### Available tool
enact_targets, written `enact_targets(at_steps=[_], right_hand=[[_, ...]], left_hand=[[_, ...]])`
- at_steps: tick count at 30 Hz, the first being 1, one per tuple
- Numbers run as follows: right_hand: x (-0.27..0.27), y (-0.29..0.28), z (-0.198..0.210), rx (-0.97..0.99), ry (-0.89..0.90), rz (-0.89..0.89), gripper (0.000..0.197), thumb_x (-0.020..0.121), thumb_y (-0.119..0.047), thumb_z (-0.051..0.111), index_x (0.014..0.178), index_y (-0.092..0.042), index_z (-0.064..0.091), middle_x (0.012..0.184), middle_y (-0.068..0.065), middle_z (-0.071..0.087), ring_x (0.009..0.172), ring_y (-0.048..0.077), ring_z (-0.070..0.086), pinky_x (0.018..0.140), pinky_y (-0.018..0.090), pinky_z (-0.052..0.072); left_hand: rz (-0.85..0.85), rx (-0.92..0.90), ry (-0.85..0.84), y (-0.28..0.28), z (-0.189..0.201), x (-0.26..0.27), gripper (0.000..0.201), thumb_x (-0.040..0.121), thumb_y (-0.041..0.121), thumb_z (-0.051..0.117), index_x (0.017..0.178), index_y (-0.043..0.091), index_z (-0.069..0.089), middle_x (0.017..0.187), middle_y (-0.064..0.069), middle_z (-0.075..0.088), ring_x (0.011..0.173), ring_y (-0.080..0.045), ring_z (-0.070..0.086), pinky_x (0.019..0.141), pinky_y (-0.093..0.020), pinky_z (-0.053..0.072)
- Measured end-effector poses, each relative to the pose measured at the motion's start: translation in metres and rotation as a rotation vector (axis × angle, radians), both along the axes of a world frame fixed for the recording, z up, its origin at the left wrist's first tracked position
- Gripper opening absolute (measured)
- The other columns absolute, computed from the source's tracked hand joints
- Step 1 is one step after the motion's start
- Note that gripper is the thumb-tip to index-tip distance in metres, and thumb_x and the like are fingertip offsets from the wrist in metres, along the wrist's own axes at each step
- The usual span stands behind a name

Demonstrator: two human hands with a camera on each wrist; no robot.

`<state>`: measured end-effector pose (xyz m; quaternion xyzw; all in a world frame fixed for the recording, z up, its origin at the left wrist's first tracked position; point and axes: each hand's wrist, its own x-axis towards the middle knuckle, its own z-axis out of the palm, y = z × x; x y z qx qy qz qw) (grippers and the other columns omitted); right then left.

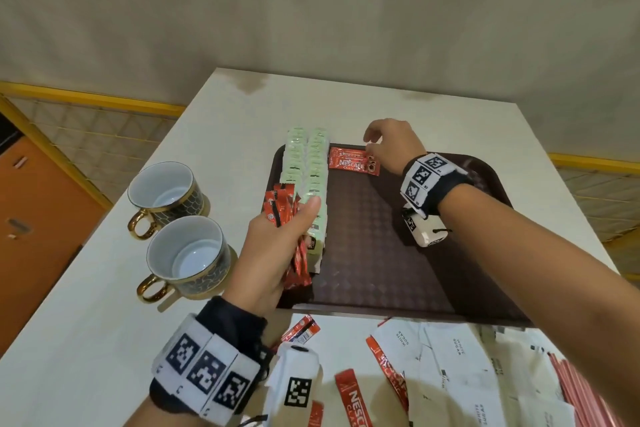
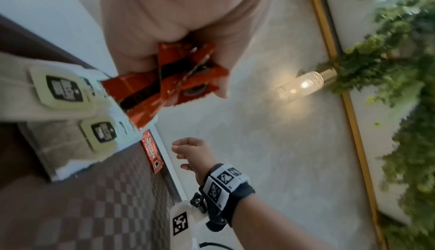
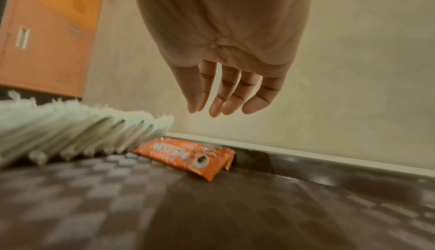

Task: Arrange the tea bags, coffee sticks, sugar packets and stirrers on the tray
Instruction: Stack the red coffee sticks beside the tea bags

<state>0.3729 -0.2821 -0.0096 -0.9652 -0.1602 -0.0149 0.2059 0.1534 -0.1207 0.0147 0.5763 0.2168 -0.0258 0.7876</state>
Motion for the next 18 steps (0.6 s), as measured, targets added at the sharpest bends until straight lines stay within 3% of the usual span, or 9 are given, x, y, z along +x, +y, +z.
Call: enact_targets(at_steps=[2, 4, 7, 11, 14, 18], right_hand=[[-0.013, -0.005, 0.012, 0.144, -0.026, -0.034, 0.010, 0.088, -0.010, 0.061, 0.095, -0.013, 0.069, 0.100, 0.005, 0.068, 0.086, 0.017, 0.059, 0.084, 0.032, 0.049], [-0.039, -0.005, 0.030, 0.310, -0.046, -0.039, 0.008, 0.088, -0.010, 0.063, 0.091, -0.013, 0.070, 0.094, 0.001, 0.068, 0.076, 0.009, 0.056, 0.077, 0.025, 0.046], [-0.090, -0.002, 0.053, 0.512, 0.037, 0.034, 0.007, 0.090, -0.014, 0.064, 0.086, -0.016, 0.070, 0.085, -0.006, 0.067, 0.070, -0.001, 0.055, 0.065, 0.015, 0.042], [-0.150, 0.001, 0.068, 0.665, 0.245, 0.125, 0.014, 0.094, -0.025, 0.062, 0.091, -0.014, 0.070, 0.082, 0.003, 0.067, 0.067, 0.005, 0.056, 0.055, 0.014, 0.042], [-0.170, 0.000, 0.070, 0.747, 0.348, 0.178, 0.015, 0.092, -0.019, 0.064, 0.093, -0.004, 0.068, 0.078, -0.002, 0.068, 0.061, -0.001, 0.060, 0.055, 0.011, 0.043], [-0.179, -0.006, 0.066, 0.757, 0.347, 0.172, 0.012, 0.088, -0.009, 0.068, 0.082, 0.002, 0.069, 0.077, 0.007, 0.070, 0.069, 0.014, 0.066, 0.070, 0.030, 0.053]], left_hand=[[-0.014, -0.186, 0.069, 0.000, 0.001, 0.004, 0.022, 0.092, 0.035, 0.060, 0.105, 0.017, 0.063, 0.062, 0.005, 0.063, 0.056, -0.005, 0.052, 0.053, -0.017, 0.048], [-0.025, -0.388, 0.110, 0.001, 0.000, 0.009, 0.020, 0.094, 0.034, 0.059, 0.100, 0.015, 0.060, 0.064, 0.004, 0.054, 0.058, -0.008, 0.049, 0.059, -0.020, 0.047], [-0.055, -0.574, 0.078, -0.002, 0.002, 0.010, 0.024, 0.092, 0.025, 0.059, 0.111, 0.010, 0.060, 0.073, 0.001, 0.059, 0.063, -0.010, 0.058, 0.067, -0.023, 0.052], [-0.171, -0.506, 0.009, -0.010, 0.012, 0.001, 0.027, 0.098, 0.020, 0.052, 0.121, 0.008, 0.062, 0.090, -0.004, 0.071, 0.078, -0.015, 0.071, 0.075, -0.030, 0.059], [-0.289, -0.426, -0.030, -0.016, 0.018, -0.010, 0.029, 0.099, 0.013, 0.051, 0.126, 0.007, 0.055, 0.101, -0.010, 0.073, 0.082, -0.018, 0.073, 0.074, -0.030, 0.061], [-0.391, -0.307, -0.076, -0.019, 0.021, -0.023, 0.032, 0.097, 0.009, 0.053, 0.128, 0.006, 0.054, 0.102, -0.013, 0.074, 0.084, -0.019, 0.073, 0.075, -0.030, 0.061]])
